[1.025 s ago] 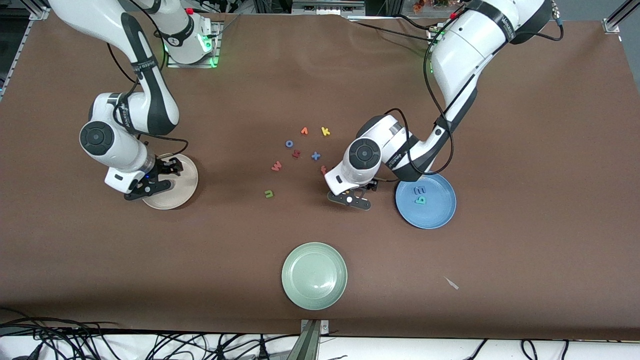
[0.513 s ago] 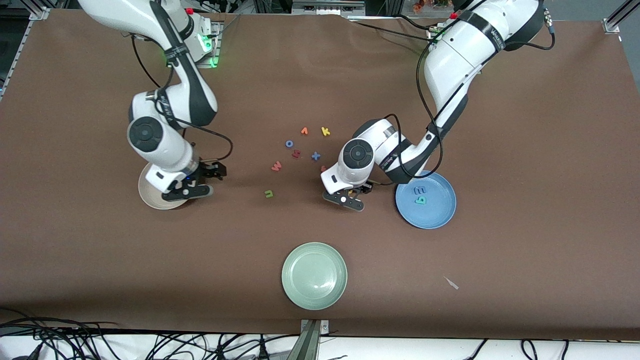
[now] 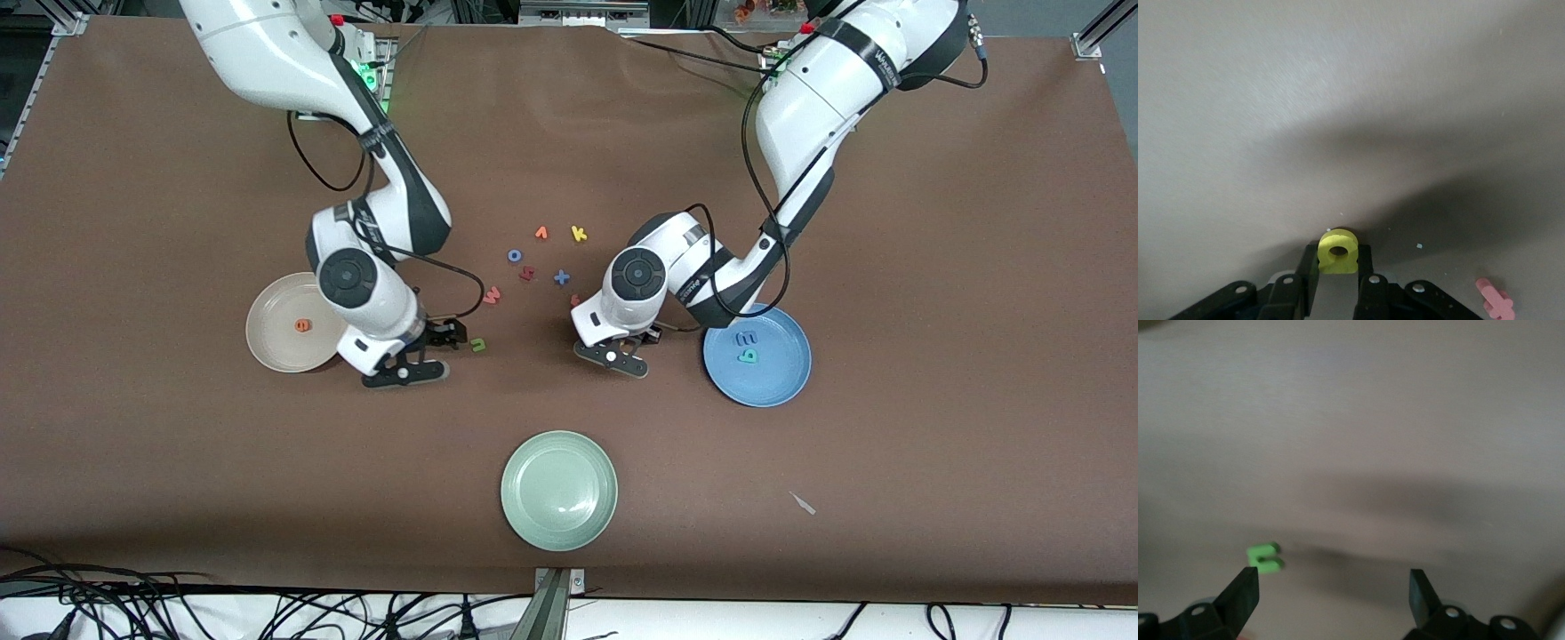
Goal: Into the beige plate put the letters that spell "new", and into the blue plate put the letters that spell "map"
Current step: 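Grasp the yellow letter with the left gripper while the right gripper reaches green, then place the yellow letter on the blue plate while the right gripper grasps green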
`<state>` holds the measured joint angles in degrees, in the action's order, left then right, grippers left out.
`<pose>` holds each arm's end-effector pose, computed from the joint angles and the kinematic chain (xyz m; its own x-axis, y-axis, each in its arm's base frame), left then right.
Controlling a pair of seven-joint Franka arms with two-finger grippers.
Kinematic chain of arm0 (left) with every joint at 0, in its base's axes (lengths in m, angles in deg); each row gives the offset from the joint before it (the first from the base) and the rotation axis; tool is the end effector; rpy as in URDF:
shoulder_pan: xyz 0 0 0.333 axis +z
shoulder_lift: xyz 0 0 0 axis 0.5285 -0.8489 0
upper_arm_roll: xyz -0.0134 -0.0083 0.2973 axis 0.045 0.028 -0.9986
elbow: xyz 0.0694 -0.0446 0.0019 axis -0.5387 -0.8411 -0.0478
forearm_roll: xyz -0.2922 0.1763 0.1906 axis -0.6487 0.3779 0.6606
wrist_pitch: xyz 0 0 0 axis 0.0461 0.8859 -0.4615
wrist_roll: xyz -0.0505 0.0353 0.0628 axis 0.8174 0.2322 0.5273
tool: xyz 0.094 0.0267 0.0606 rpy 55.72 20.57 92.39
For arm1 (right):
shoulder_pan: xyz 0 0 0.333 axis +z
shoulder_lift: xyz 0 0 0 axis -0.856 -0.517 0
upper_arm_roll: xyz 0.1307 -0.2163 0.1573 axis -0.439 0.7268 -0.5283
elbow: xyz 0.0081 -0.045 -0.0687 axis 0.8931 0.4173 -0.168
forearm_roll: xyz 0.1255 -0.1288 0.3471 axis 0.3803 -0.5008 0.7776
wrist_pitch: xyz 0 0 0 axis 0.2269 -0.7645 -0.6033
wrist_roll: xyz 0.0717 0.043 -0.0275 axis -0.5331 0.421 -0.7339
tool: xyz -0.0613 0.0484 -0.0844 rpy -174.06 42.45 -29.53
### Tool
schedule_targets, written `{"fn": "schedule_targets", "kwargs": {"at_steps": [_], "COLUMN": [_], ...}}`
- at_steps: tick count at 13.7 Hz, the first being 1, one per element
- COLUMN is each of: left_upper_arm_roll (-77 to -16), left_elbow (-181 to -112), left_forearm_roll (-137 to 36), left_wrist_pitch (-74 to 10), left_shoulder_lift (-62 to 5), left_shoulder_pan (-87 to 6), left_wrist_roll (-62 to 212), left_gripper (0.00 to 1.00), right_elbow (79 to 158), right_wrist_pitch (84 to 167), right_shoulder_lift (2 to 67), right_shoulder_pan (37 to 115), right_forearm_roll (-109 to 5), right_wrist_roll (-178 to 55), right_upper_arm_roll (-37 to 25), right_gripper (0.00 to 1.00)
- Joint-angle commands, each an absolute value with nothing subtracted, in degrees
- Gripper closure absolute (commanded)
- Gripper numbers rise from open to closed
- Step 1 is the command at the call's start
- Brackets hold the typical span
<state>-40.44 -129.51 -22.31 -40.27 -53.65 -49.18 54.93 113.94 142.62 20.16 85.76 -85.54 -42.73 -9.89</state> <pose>0.5647 -0.4153 0.1700 0.9428 -0.3253 -0.0734 -0.3240 -0.9456 0.0296 0.6084 0.2923 0.2067 0.9854 0.1704 -0.0039 0.1702 -0.9850 -0.0301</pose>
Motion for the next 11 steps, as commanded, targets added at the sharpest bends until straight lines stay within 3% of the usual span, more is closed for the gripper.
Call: {"fn": "schedule_targets", "kwargs": {"at_steps": [1,8,9,11], "left_upper_arm_roll": [-39.8,-40.1,-40.0,-40.0], "left_elbow": [-128.5,-129.6,-130.3,-130.7], "left_forearm_roll": [-21.5,-21.8,-21.9,-21.9], "left_wrist_pitch": [-33.5,-24.7,-24.6,-24.7], "left_shoulder_lift": [-49.9,-45.9,-46.1,-46.2], "left_shoulder_pan": [-46.4,-35.4,-33.6,-32.9], "left_wrist_roll": [59.4,82.1,84.7,84.7], "left_gripper": [0.91,0.84,0.67,0.0], "right_elbow": [109.1,112.6,113.2,114.0], "right_wrist_pitch": [147.3,148.1,148.2,148.2], "right_shoulder_lift": [14.1,15.0,15.0,15.5], "right_shoulder_pan": [87.1,89.1,89.1,89.1], "right_forearm_roll": [-84.8,-85.0,-85.0,-85.1], "right_wrist_roll": [-40.9,-40.8,-40.9,-40.9], "right_upper_arm_roll": [-10.9,-10.8,-10.9,-10.9], "right_gripper": [0.0,0.0,0.0,0.06]}}
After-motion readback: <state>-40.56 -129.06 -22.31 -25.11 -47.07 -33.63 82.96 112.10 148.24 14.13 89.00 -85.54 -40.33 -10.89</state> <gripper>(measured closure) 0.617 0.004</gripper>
